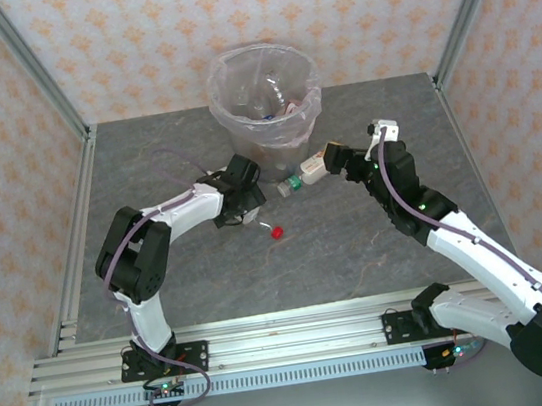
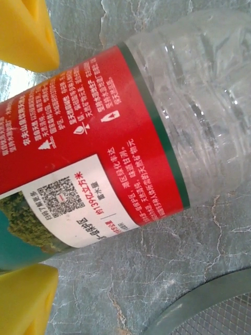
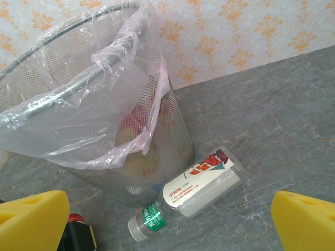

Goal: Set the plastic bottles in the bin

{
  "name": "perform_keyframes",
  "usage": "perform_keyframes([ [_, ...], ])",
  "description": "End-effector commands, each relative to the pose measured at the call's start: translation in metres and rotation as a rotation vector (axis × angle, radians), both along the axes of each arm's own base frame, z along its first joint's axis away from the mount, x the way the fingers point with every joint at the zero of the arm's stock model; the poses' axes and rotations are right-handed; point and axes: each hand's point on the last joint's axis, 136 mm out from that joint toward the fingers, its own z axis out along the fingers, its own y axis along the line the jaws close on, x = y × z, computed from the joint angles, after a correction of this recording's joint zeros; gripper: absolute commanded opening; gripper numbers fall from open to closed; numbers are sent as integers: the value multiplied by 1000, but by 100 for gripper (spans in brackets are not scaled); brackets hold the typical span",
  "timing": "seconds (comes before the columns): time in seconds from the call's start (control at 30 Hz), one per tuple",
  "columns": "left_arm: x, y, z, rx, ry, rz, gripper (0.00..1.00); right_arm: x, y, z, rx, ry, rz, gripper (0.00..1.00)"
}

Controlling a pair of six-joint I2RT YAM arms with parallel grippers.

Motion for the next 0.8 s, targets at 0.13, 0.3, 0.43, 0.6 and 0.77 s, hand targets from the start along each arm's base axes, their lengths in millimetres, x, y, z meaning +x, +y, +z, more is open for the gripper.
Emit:
perform_keyframes([
  [0.13,-3,1,-16,32,37,-38,87,5,2,5,7,-18,0,99],
  [0.3,-1,-1,-15,39,32,-78,80,6,2,6,4,-20,-5,99],
  [0.43,-1,0,-14,63,31,-108,70,6,1,6,2,-19,-7,99],
  [0.6,-1,4,-8,89,21,-124,64,6,1,4,1,-14,-9,99],
  [0.77,-3,8,2,103,-2,-130,63,6,1,3,2,-12,-11,99],
])
